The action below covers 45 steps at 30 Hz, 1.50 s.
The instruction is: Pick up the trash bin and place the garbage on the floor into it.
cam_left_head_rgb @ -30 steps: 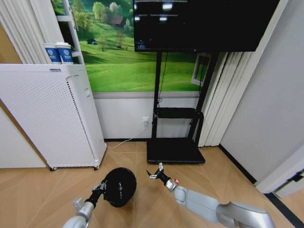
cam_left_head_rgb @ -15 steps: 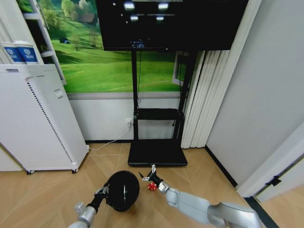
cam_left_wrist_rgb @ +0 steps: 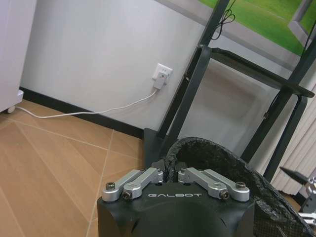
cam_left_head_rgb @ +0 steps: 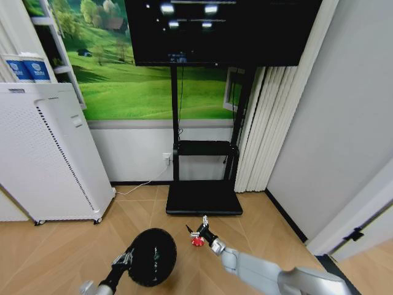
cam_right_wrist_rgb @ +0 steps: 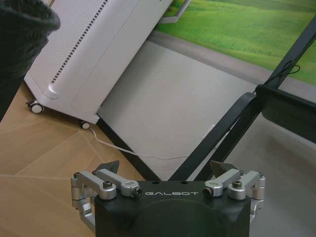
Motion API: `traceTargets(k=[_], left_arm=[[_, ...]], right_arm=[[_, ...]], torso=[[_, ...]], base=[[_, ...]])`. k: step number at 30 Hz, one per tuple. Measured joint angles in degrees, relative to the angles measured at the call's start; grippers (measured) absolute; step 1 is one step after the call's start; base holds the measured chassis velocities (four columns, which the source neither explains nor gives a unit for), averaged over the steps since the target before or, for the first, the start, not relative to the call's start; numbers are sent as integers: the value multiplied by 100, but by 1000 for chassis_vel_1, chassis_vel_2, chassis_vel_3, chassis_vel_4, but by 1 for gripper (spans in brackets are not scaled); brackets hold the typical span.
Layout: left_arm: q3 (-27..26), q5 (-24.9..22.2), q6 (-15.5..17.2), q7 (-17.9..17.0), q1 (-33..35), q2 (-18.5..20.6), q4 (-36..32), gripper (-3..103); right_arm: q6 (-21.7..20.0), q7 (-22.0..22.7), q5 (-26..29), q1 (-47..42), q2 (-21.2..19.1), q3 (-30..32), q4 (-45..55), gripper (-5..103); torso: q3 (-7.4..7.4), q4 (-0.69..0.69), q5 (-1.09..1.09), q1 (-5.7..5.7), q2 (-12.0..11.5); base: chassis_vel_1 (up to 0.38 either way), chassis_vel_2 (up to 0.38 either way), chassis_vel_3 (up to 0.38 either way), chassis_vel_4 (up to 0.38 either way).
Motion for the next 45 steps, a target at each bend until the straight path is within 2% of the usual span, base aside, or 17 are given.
traceTargets(k=[6, 10, 13, 17, 19, 20, 21, 23, 24, 26, 29, 45], left_arm=[[-164, 15, -158, 99, 345, -208, -103, 7], [-322, 50, -257, 242, 634, -493, -41, 7], [-384, 41, -391, 449, 804, -712, 157, 7], [-385, 30, -450, 523, 817, -761, 280, 7], [-417, 18, -488, 588, 822, -784, 332, 7], [-447, 13, -498, 610, 829, -794, 335, 7], [-447, 13, -498, 610, 829, -794, 335, 7], [-479, 15, -512, 653, 865, -822, 324, 7], [-479, 15, -512, 653, 865, -822, 324, 7], [-475, 54, -520, 704, 913, -848, 311, 7], [-453, 104, -525, 737, 934, -864, 310, 7], [-368, 152, -521, 737, 885, -847, 313, 7]], right_arm=[[-68, 112, -51, -168, 84, -124, -172, 100], [-86, 43, -28, -93, 184, -400, -356, 100], [-38, -179, 77, 84, 478, -704, -759, 100], [12, -272, 164, 125, 677, -754, -980, 100], [-151, -291, 660, 186, 756, -932, -943, 100], [-325, -284, 1114, 228, 766, -1055, -822, 100], [-325, -284, 1114, 228, 766, -1055, -822, 100], [-556, -208, 1672, 237, 850, -1120, -757, 100], [-556, -208, 1672, 237, 850, -1120, -757, 100], [-756, -152, 2049, 226, 879, -1133, -659, 100], [-813, -139, 2179, 186, 906, -1125, -629, 100], [-614, -281, 1932, 122, 878, -1045, -754, 100]], torso=[[-1, -1, -1, 0, 0], [0, 1, -1, 0, 0], [0, 2, -2, 0, 0], [0, 3, -1, 0, 0], [1, 3, -1, 0, 0], [0, 1, -1, 0, 0], [0, 1, -1, 0, 0], [0, 0, -1, 0, 0], [0, 0, -1, 0, 0], [1, 2, -1, 0, 0], [0, 1, -1, 0, 0], [1, 1, -1, 1, 0]], base=[[0, 0, 0, 0], [0, 0, 0, 0], [0, 0, 0, 0], [0, 0, 0, 0], [0, 0, 0, 0], [0, 0, 0, 0], [0, 0, 0, 0], [0, 0, 0, 0], [0, 0, 0, 0], [0, 0, 0, 0], [0, 0, 0, 0], [-12, 9, 13, -9]])
